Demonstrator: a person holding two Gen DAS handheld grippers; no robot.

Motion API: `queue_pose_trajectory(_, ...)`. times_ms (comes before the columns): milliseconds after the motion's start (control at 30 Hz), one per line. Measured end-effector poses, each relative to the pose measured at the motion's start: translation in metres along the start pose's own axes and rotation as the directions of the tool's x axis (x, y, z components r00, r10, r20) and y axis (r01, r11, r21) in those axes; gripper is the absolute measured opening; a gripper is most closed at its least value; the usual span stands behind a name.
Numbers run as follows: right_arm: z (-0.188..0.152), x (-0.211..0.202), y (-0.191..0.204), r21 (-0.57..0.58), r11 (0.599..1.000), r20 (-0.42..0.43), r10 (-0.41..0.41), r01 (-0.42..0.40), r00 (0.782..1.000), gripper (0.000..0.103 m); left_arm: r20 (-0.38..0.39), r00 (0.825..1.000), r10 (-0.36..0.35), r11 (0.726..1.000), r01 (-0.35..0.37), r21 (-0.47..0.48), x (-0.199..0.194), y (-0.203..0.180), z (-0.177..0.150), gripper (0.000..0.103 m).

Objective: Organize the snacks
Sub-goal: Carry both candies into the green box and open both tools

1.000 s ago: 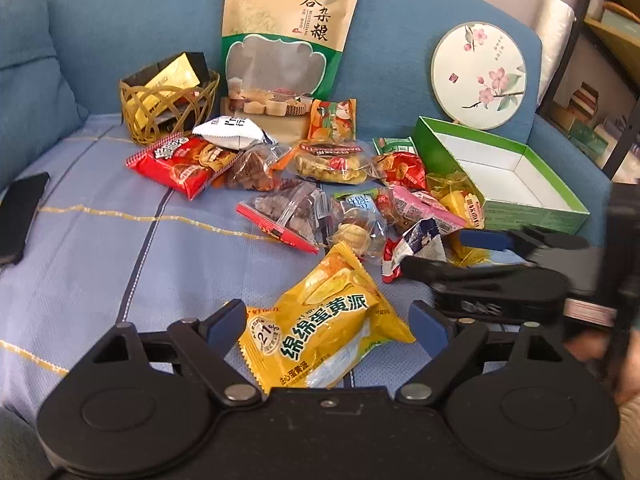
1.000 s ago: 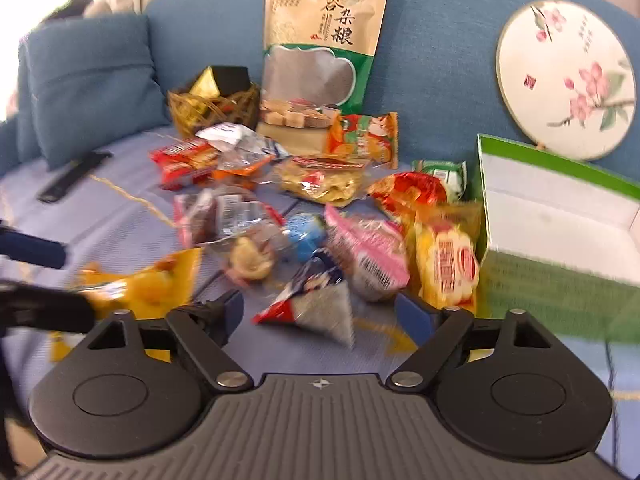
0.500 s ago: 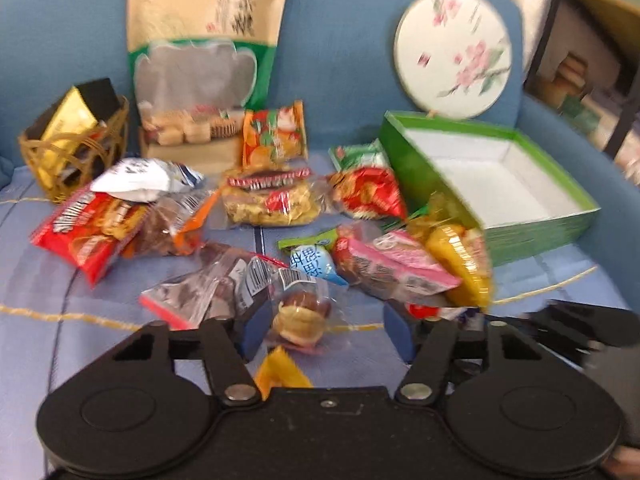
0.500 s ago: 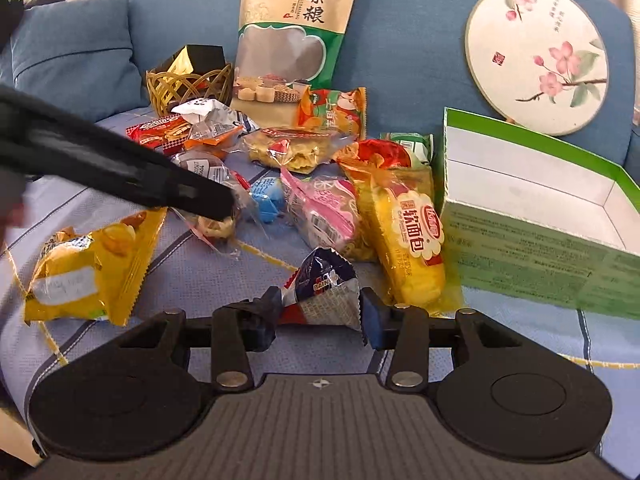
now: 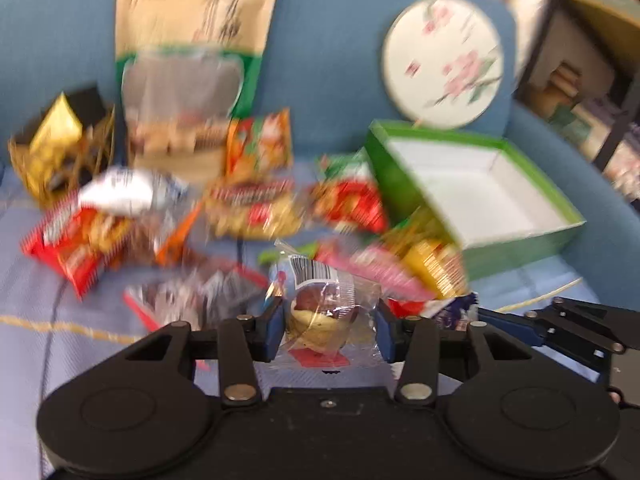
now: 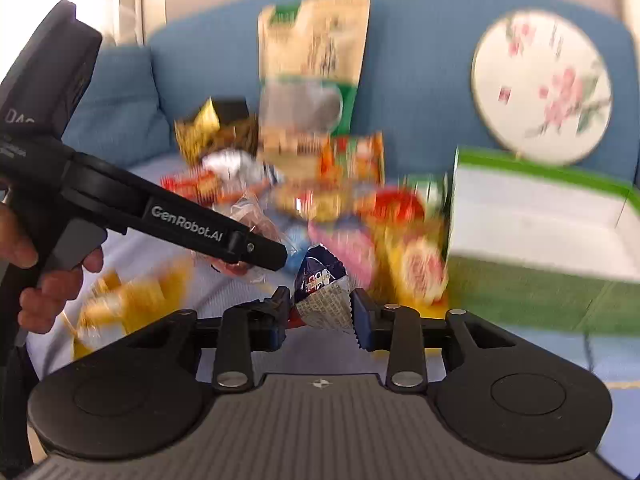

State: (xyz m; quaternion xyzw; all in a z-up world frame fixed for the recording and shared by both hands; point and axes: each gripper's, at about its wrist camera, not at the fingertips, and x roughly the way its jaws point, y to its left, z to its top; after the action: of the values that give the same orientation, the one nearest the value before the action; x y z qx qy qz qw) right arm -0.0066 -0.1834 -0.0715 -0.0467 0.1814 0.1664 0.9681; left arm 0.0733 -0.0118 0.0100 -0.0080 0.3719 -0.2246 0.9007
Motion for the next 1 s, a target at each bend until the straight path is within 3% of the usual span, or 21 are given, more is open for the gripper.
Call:
queue_pose_trajectory(133, 0.018, -0.013, -0.015, -0.003, 0.998, 0.067, -0.068, 0.068, 0.995, 0.057, 0.052, 0.997, -0.05, 0.999, 0.049, 0.019, -0.013, -0.023, 0.023, 0.063)
queue_pose_trajectory(333, 0.041, -0.015, -0.066, 0.019, 0.975, 0.124, -0.224, 0.223, 0.967, 0.057, 0.091, 0.989, -0.114, 0.993, 0.11, 0.049, 0.007, -0.06, 0.059, 0.063)
queue_pose_trajectory(500, 0.03, 0.002, -0.109, 0.037, 0.936, 0.096, -0.352, 0.35, 0.931, 0.057, 0.066, 0.981, -0.18, 0.983, 0.177, 0.046, 0.057, -0.087, 0.075, 0.064)
queue_pose_trajectory(733, 0.01, 0.019, -0.14, 0.091, 0.919, -0.001, -0.385, 0.384, 0.923, 0.058, 0.005, 0.979, -0.202, 0.978, 0.201, 0.059, 0.108, -0.105, 0.07, 0.066)
queue_pose_trajectory(767, 0.01, 0.021, -0.141, 0.09, 0.919, -0.006, -0.384, 0.383, 0.923, 0.058, 0.002, 0.978, -0.208, 0.977, 0.207, 0.051, 0.112, -0.104, 0.068, 0.074)
queue_pose_trajectory(800, 0.009, 0.023, -0.14, 0.08, 0.918, -0.006, -0.389, 0.388, 0.921, 0.061, 0.008, 0.977, -0.211, 0.977, 0.21, 0.045, 0.115, -0.103, 0.066, 0.102)
queue_pose_trajectory(867, 0.008, 0.027, -0.135, 0.032, 0.908, 0.011, -0.419, 0.418, 0.908, 0.075, 0.026, 0.971, -0.239, 0.97, 0.238, 0.048, 0.113, -0.101, 0.064, 0.103)
queue_pose_trajectory(900, 0.009, 0.027, -0.131, 0.003, 0.902, 0.017, -0.432, 0.432, 0.902, 0.103, 0.035, 0.967, -0.253, 0.967, 0.251, 0.052, 0.109, -0.1, 0.063, 0.103)
queue_pose_trajectory(1000, 0.011, 0.016, -0.121, -0.055, 0.895, 0.085, -0.438, 0.444, 0.895, 0.103, 0.096, 0.979, -0.179, 0.983, 0.174, 0.061, 0.08, -0.095, 0.062, 0.103)
